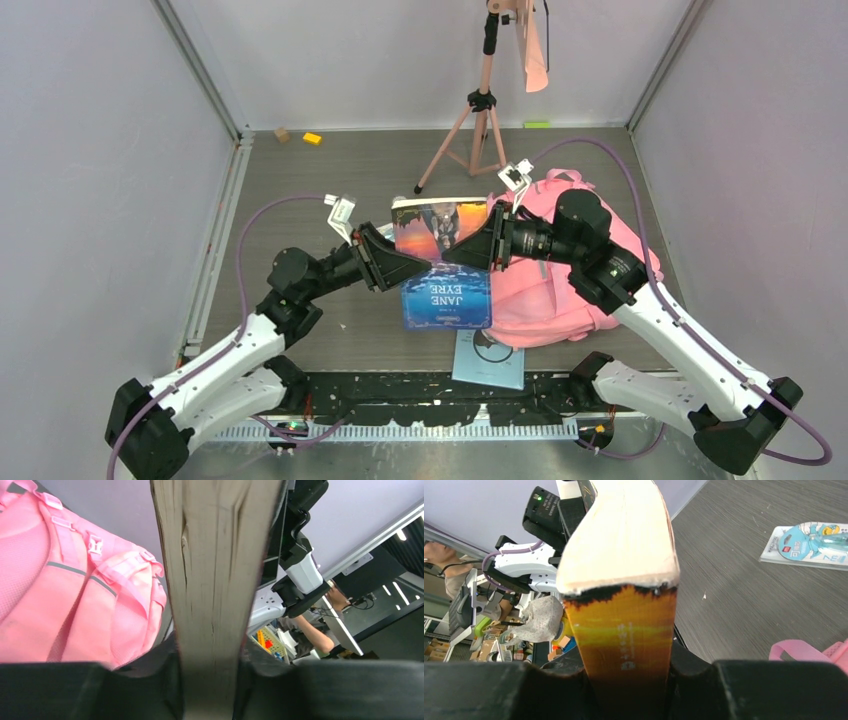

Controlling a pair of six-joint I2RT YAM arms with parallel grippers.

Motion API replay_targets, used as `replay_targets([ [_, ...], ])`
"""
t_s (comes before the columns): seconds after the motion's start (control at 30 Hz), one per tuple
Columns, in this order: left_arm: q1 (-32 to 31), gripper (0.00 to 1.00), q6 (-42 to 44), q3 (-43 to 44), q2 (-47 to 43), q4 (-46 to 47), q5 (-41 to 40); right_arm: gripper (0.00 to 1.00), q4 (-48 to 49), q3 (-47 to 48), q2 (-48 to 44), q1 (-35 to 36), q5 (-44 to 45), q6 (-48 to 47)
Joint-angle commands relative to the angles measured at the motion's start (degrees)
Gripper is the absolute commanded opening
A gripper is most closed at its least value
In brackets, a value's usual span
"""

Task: Pack the student bag
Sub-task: Pick up the book from the center of the board, then place the book in the student bag.

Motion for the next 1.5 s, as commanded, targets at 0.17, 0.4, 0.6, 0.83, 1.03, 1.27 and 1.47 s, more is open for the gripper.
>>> replay_targets([
  [0.17, 0.1, 0.00, 0.4, -3.1, -4.7, -2.0, -6.1, 0.16, -3.1, 6.7, -2.4, 0.3, 9.3, -6.2],
  [0.4, 1.8, 0.00, 5.8, 1.2, -9.3, -38.2, -29.8, 0.85, -21.0, 6.3, -0.4, 0.3, 28.9, -13.3],
  [0.6, 15.5, 0.00, -3.5, -1.6, -6.8, -38.3, -17.7, 0.99, -23.0, -1.2, -0.8, 2.6, 37.7, -11.8],
  [0.83, 24.0, 0.00, 1.1, 1.2, -6.5, -43.7, -15.1, 0.99, -23.5, -3.5, 6.2, 16.5, 53.6, -15.3],
  [1.03, 26.4, 0.00, 5.9, 4.2, -8.1, -49.9, -18.1, 0.99, -26.6, -0.4, 18.0, 25.8, 65.5, -17.4],
  [1.27, 27.1, 0.00, 6.1, 3.3, -7.3, -49.6, -16.0, 0.99, -31.7, 2.4, 28.2, 30.3, 73.0, -17.7],
  [1.47, 27.5, 0.00, 4.3, 1.7, -6.7, -46.6, -14.0, 0.99, -37.0, 3.9, 35.2, 33.2, 82.4, -15.9],
])
